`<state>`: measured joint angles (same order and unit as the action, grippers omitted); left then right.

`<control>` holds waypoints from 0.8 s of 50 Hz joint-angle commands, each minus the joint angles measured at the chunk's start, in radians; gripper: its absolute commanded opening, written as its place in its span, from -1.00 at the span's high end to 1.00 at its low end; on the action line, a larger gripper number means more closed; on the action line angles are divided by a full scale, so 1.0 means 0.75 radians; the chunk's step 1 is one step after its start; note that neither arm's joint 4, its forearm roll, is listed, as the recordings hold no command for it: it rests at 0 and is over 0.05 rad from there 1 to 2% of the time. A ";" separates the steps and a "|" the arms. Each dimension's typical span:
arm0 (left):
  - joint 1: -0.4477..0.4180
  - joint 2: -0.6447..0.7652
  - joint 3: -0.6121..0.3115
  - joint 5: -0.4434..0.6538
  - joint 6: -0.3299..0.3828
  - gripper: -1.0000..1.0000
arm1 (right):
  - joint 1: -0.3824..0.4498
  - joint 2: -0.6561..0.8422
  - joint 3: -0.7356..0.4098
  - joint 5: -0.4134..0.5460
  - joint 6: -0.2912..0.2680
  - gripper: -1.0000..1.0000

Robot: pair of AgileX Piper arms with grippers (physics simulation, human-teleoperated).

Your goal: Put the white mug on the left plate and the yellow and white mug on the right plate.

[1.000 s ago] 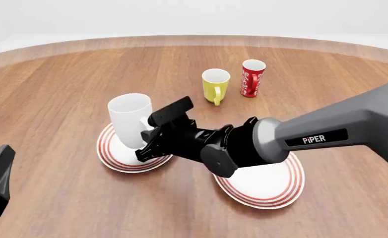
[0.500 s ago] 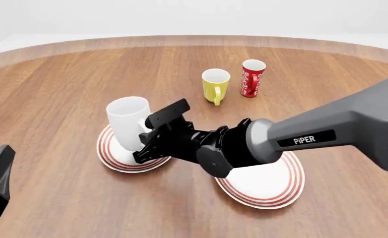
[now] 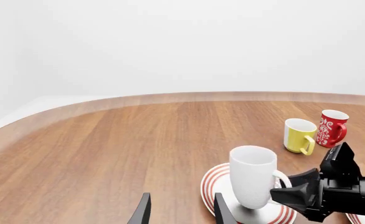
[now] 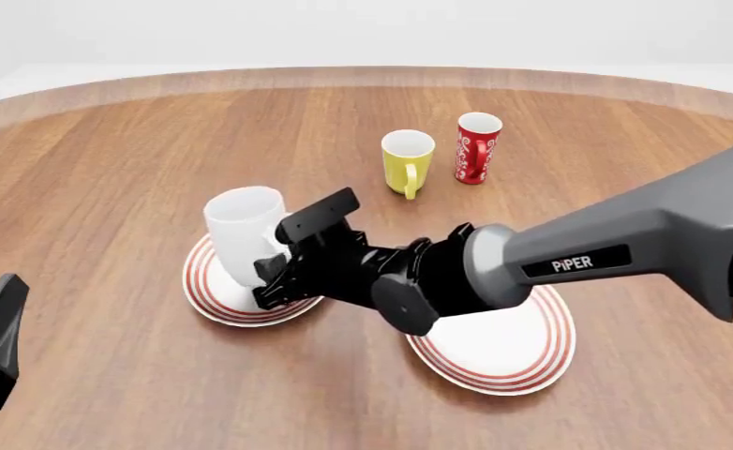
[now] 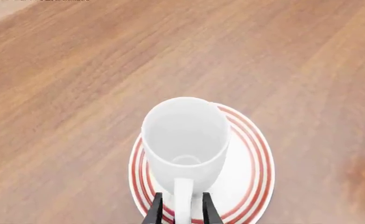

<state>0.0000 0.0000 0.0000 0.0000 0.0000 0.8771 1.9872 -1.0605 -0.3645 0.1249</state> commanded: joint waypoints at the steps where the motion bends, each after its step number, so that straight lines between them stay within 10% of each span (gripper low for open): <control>1: 0.000 0.000 0.000 0.000 0.000 -1.00 | -0.004 -0.003 -0.001 0.006 0.007 -1.00; 40: 0.000 0.000 0.000 0.000 0.000 -1.00 | -0.025 -0.348 0.127 0.092 -0.029 -1.00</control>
<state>0.0000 0.0000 0.0000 0.0000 0.0000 0.8690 1.8162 -0.9979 -0.3159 0.1150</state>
